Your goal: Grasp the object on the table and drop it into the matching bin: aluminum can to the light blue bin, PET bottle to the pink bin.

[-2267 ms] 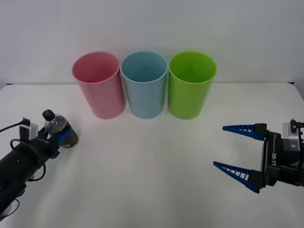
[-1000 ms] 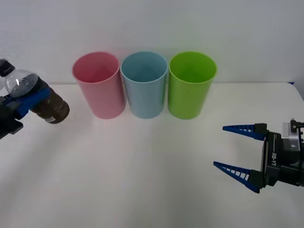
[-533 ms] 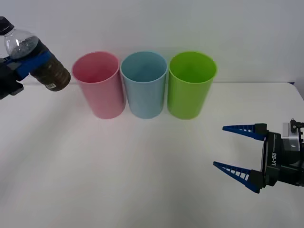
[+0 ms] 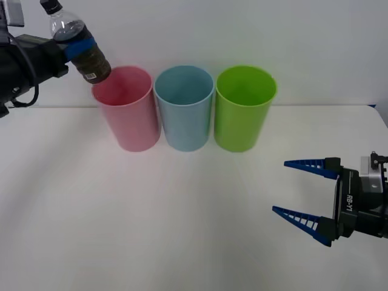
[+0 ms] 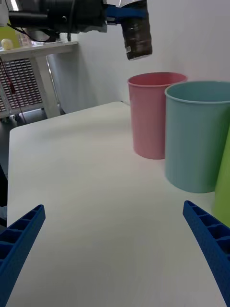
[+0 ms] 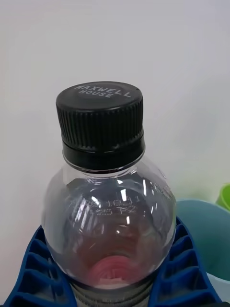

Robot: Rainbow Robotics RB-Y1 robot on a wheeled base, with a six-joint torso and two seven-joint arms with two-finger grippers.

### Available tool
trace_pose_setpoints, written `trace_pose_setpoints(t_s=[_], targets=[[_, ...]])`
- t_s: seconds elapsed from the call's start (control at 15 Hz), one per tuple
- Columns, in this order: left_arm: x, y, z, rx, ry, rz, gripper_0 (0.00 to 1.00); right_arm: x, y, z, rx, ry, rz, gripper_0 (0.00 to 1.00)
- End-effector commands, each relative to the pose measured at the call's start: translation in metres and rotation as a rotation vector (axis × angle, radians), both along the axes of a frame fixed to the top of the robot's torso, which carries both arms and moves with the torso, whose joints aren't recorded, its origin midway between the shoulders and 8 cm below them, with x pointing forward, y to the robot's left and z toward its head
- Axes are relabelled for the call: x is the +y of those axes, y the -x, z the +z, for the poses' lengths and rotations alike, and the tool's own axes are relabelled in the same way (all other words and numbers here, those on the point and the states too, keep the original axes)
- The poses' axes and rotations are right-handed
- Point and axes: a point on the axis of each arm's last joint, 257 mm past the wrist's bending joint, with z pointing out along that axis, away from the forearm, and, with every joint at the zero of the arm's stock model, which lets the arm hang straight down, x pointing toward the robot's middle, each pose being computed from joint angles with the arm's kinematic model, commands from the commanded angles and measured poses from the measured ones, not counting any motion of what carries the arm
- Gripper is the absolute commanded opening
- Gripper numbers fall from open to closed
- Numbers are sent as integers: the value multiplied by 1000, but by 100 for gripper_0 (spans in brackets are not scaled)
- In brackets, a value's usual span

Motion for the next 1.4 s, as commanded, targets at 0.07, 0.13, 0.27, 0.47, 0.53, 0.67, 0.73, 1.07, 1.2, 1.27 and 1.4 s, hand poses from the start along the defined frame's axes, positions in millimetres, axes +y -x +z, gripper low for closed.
trace_pose_setpoints(t_s=[0.07, 0.13, 0.27, 0.47, 0.53, 0.67, 0.73, 1.07, 1.2, 1.27, 1.4], targets=[[-12, -14, -1, -12, -24, -34, 0, 0, 0, 0, 0, 0, 0, 100], [-14, -17, -2, -10, -29, -42, 0, 0, 0, 0, 0, 0, 0, 100], [-22, -18, -3, -19, -42, -51, 0, 0, 0, 0, 0, 0, 0, 100], [-30, -13, -9, -8, -57, -84, 0, 0, 0, 0, 0, 0, 0, 100], [-31, -12, -10, -5, -60, -91, 0, 0, 0, 0, 0, 0, 0, 100], [-34, -11, -10, -5, -59, -98, 0, 0, 0, 0, 0, 0, 0, 100], [-36, -11, -11, -4, -55, -101, 0, 0, 0, 0, 0, 0, 0, 100], [-40, -11, -11, -8, -58, -105, 0, 0, 0, 0, 0, 0, 0, 100], [-42, -13, -9, -18, -62, -104, 31, 0, 0, 0, 0, 0, 0, 100], [-42, -14, -6, -27, -68, -101, 68, 0, 0, 0, 0, 0, 0, 100], [-42, -15, -5, -35, -70, -97, 100, 0, 0, 0, 0, 0, 0, 100]])
